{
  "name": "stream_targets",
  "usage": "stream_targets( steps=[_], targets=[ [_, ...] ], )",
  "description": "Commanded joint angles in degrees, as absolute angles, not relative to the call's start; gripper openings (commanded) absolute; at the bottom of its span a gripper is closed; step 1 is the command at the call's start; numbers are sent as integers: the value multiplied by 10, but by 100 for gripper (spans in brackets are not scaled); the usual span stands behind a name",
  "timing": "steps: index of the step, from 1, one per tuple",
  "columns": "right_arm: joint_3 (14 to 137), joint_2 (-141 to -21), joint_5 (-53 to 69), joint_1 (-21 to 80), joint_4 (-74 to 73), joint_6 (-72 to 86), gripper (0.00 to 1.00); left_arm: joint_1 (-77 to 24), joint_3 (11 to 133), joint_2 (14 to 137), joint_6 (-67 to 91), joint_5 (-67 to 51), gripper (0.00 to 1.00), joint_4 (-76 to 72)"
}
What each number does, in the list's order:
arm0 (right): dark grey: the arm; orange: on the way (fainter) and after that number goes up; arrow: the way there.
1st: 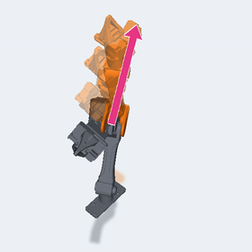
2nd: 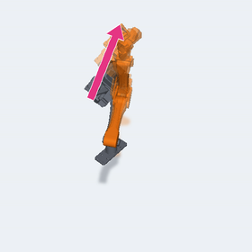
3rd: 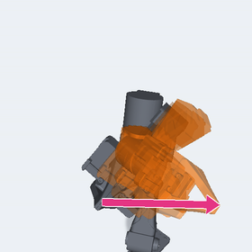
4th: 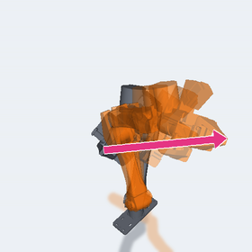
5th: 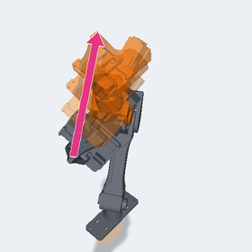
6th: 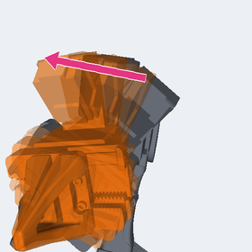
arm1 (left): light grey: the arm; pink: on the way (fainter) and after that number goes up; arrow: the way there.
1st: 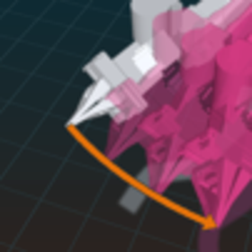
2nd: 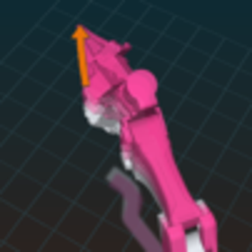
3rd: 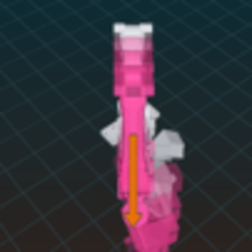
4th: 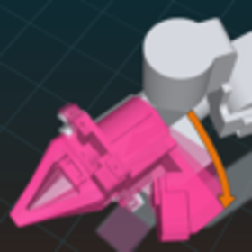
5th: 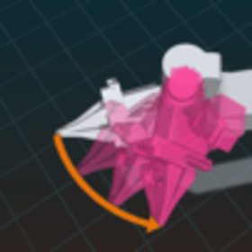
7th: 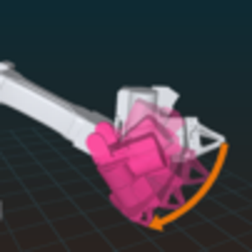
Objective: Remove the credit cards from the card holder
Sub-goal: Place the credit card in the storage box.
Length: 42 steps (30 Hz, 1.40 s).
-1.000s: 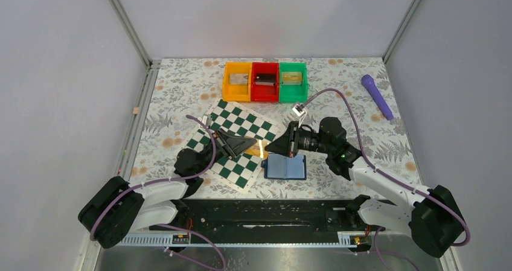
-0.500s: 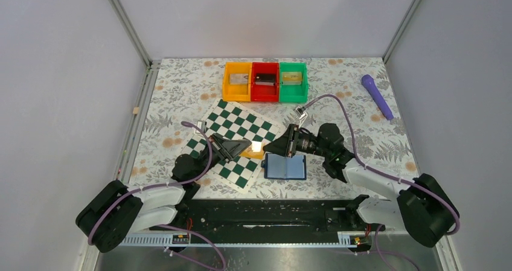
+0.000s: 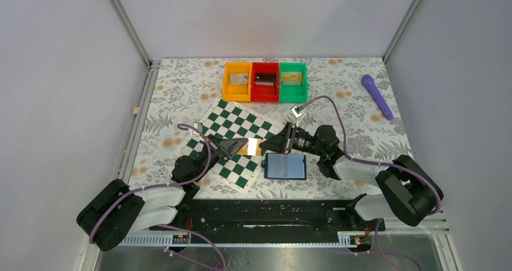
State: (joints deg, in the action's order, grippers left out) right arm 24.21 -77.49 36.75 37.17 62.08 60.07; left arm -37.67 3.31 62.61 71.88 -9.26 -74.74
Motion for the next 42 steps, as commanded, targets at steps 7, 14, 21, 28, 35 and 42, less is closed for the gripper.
stream_targets(
  steps=[7,14,21,28,35,42],
  targets=[
    [243,-810,389,371,733,634,11,-376,33,661,725,-66,0,-813],
    [242,-817,383,370,733,631,0,-376,32,657,719,-65,7,-815],
    [288,-738,402,324,533,562,0,-375,14,605,699,-61,64,-739],
    [352,-699,474,222,381,544,0,-373,64,484,622,-99,99,-501],
    [528,-745,506,105,98,427,0,-373,233,373,460,-128,99,-62],
    [753,-906,469,58,-164,282,0,-373,430,394,264,-213,99,258]
  ],
)
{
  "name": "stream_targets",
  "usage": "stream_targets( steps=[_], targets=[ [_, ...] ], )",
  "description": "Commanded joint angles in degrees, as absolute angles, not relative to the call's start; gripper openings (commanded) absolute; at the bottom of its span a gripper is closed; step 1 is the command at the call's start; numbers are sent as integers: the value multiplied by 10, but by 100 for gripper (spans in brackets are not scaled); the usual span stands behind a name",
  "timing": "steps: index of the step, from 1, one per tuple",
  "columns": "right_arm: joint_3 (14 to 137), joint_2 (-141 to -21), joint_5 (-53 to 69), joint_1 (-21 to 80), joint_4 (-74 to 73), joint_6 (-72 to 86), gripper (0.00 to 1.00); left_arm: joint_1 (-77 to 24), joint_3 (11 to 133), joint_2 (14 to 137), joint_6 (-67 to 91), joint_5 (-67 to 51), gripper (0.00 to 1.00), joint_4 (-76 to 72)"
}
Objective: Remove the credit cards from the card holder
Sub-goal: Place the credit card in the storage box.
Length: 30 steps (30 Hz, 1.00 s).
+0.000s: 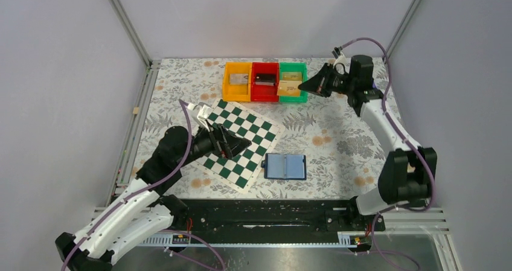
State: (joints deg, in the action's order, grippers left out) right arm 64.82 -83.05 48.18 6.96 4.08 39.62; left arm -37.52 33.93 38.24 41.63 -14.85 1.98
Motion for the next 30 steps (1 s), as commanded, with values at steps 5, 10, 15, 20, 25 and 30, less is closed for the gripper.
stream_targets(
  steps=[5,10,15,20,25,30],
  targets=[
    [925,-1020,434,47,-296,222,0,-374,484,404,175,-170,99,373],
    [1050,-1101,396,34,-359,209,0,-373,460,374,134,-108,99,359],
    [1165,-1193,377,28,-422,200,0,-374,458,339,129,-61,99,368],
    [1243,-1266,361,28,-447,199,0,-373,454,321,134,-29,99,373],
    [1379,-1352,363,27,-482,209,0,-371,456,321,128,-23,99,373],
    [1430,-1408,365,27,-456,234,0,-367,458,324,123,-17,99,376]
  ],
)
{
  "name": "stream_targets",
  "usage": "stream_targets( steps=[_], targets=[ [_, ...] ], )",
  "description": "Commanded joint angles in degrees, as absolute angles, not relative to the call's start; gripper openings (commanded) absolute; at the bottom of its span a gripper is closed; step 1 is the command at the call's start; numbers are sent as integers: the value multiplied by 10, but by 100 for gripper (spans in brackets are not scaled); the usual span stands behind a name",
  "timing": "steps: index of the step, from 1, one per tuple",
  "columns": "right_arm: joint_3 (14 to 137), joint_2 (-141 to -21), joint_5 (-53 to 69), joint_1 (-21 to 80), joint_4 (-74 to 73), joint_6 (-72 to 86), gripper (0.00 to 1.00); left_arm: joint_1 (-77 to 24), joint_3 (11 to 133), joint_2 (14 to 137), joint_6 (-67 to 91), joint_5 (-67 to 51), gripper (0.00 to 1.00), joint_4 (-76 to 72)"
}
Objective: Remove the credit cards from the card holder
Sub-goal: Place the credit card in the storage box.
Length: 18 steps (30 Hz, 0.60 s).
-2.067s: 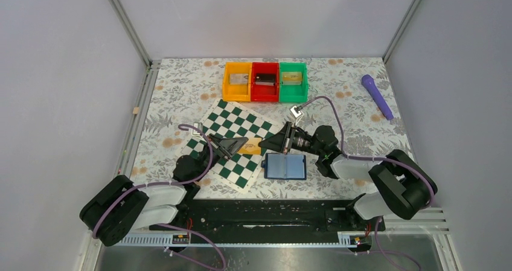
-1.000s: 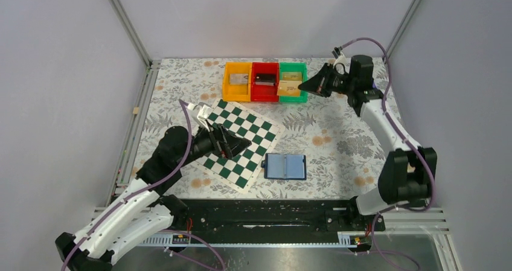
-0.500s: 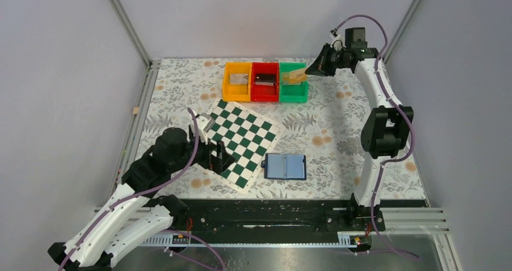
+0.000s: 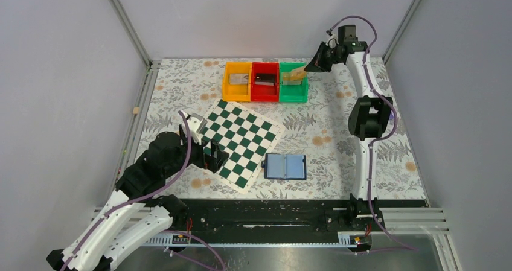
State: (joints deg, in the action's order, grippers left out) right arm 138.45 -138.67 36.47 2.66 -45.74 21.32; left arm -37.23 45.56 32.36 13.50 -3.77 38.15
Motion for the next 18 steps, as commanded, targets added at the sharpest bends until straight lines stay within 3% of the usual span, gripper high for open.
stream_targets(
  steps=[1,18],
  targets=[
    [1430,-1413,364,27,-446,237,0,-367,458,324,123,-16,99,377],
    [1428,-1483,383,27,-317,277,0,-348,458,341,126,-11,99,377]
  ],
)
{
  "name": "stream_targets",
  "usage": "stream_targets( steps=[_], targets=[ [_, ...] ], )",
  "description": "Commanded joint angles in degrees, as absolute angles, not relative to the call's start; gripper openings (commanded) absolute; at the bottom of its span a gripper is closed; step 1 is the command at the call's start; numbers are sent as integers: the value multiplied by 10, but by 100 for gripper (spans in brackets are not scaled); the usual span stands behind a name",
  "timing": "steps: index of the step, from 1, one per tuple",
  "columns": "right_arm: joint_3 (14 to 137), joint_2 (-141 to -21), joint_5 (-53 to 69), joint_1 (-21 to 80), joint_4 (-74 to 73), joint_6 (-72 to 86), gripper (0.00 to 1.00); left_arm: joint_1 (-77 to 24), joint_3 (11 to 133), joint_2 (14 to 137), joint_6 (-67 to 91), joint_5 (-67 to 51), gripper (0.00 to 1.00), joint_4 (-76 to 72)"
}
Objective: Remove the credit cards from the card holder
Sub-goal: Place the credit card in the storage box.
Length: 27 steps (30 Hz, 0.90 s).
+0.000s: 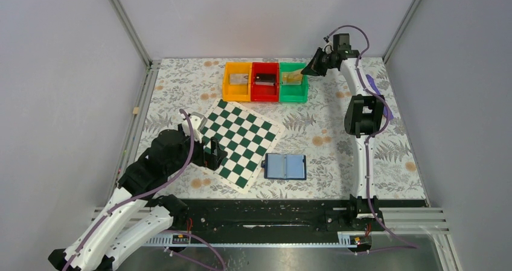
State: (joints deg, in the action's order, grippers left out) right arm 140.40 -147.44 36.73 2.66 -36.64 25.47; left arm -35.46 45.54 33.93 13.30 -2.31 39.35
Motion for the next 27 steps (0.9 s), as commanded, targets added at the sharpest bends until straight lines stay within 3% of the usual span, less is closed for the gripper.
stream_targets(
  steps=[1,17,27],
  targets=[
    [1429,-1487,382,27,-310,281,0,-346,457,341,127,-9,99,377],
    [1448,-1522,382,27,-246,314,4,-335,456,345,129,-2,99,379],
    [1456,-1527,343,27,-195,333,14,-331,455,354,130,-3,99,379]
  ],
)
